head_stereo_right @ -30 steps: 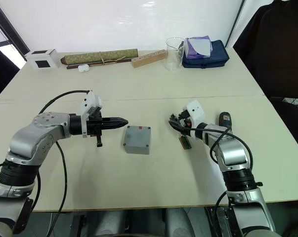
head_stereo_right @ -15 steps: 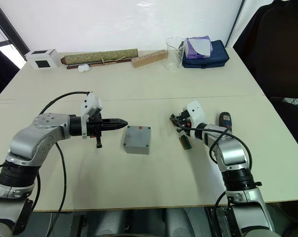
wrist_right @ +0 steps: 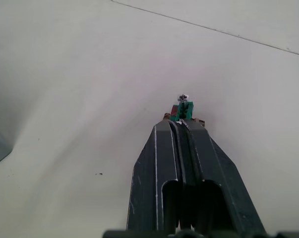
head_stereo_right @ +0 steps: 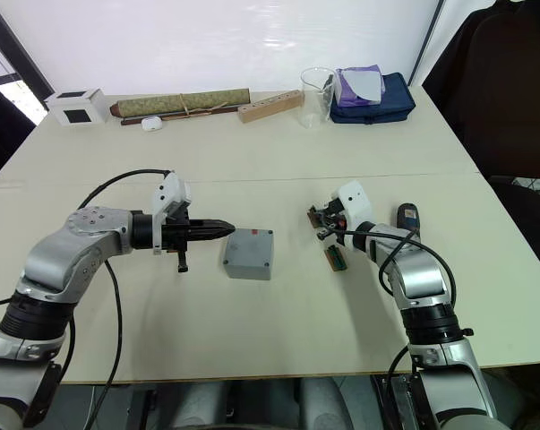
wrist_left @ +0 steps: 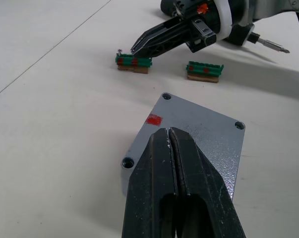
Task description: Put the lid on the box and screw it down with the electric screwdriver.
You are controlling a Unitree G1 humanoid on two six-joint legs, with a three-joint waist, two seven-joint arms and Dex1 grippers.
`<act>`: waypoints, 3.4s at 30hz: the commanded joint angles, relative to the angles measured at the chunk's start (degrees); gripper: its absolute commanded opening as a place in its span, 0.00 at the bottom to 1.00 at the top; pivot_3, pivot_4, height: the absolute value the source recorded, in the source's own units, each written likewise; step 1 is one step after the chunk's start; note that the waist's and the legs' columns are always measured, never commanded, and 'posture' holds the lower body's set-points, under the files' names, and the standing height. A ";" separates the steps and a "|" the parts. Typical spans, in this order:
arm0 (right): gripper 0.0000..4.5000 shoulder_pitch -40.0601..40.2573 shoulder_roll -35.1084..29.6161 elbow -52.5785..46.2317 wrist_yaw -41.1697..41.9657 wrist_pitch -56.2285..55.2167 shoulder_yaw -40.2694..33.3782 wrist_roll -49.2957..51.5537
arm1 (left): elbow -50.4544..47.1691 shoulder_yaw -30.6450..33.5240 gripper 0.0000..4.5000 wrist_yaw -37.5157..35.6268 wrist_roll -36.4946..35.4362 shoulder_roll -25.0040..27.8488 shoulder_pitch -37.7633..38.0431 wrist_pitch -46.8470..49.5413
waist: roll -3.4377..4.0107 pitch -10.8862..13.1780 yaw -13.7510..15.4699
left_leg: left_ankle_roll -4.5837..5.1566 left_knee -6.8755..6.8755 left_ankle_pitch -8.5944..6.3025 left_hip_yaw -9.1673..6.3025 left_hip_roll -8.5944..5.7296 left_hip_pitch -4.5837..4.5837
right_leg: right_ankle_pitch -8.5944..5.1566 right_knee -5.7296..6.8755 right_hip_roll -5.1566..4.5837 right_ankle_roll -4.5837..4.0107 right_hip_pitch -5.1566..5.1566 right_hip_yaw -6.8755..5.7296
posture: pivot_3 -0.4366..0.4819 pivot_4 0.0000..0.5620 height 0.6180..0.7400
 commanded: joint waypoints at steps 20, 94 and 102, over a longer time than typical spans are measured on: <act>0.01 4.10 -1.30 -28.04 3.83 5.45 1.74 9.57 | -5.00 4.34 0.00 -5.20 -6.67 6.28 4.06 3.48 | 0.01 0.01 -0.43 | 0.00 -0.10 0.00 -0.08 0.03 0.03 | -0.02 0.00 0.03 -0.02 -0.01 -0.03 | 0.48 0.27 1.00; 0.99 -29.79 -49.85 15.32 3.16 55.51 24.03 45.02 | -7.37 -8.17 0.00 -11.83 -1.99 -2.91 -7.39 -8.66 | 0.20 0.10 -1.28 | 0.07 -0.15 -0.03 0.27 0.09 -0.07 | -0.02 -0.47 0.10 0.01 -0.04 0.19 | 0.48 0.27 1.00; 0.99 -31.73 -42.39 19.85 4.45 55.03 30.73 32.49 | -11.66 -6.99 0.00 -8.33 -2.63 -1.40 -4.71 -5.24 | 0.20 0.10 -0.79 | 0.07 -0.06 -0.03 0.19 0.05 -0.21 | -0.02 -0.48 0.04 0.02 -0.08 0.12 | 0.48 0.27 1.00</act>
